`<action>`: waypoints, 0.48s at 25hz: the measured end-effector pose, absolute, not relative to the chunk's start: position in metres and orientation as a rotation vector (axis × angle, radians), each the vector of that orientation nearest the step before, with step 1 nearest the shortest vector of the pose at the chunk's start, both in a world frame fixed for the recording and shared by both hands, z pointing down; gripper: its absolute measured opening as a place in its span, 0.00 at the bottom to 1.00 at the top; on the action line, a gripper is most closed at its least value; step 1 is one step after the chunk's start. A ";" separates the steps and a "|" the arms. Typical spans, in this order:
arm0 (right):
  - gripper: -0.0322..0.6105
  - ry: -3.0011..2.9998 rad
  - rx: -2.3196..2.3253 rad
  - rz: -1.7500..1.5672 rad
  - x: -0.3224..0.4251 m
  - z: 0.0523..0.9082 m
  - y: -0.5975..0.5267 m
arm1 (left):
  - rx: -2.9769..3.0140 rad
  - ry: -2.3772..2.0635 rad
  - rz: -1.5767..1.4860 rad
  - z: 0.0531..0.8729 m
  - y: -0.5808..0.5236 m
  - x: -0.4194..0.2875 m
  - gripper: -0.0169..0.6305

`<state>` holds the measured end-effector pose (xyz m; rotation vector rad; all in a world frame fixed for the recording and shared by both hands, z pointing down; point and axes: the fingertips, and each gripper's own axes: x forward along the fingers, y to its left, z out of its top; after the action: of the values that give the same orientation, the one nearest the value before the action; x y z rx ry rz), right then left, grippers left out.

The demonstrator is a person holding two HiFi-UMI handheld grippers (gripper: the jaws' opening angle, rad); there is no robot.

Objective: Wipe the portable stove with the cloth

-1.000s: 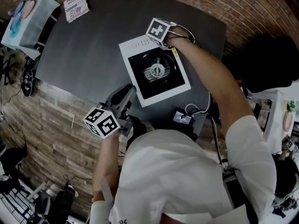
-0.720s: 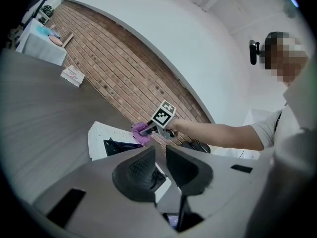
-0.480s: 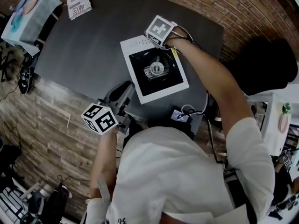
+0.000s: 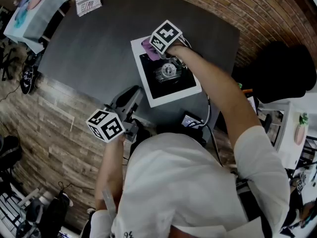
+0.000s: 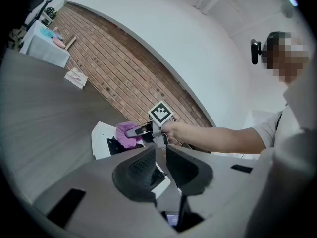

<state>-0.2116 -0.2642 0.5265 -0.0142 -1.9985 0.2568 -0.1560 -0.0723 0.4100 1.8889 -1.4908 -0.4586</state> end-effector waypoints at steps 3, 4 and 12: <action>0.23 -2.022 -0.028 0.297 -0.219 0.521 -0.262 | 1.876 -1.501 -0.460 0.412 -0.069 -0.158 0.13; 0.23 -2.024 -0.036 0.316 -0.222 0.520 -0.260 | 1.873 -1.504 -0.461 0.413 -0.069 -0.158 0.13; 0.23 -1.935 -0.045 0.287 -0.200 0.548 -0.265 | 1.865 -1.500 -0.434 0.414 -0.069 -0.154 0.13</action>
<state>-0.1997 -0.2650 0.5475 -0.0451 -1.9346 0.2873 -0.1538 -0.0693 0.4142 1.8648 -1.4996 -0.4342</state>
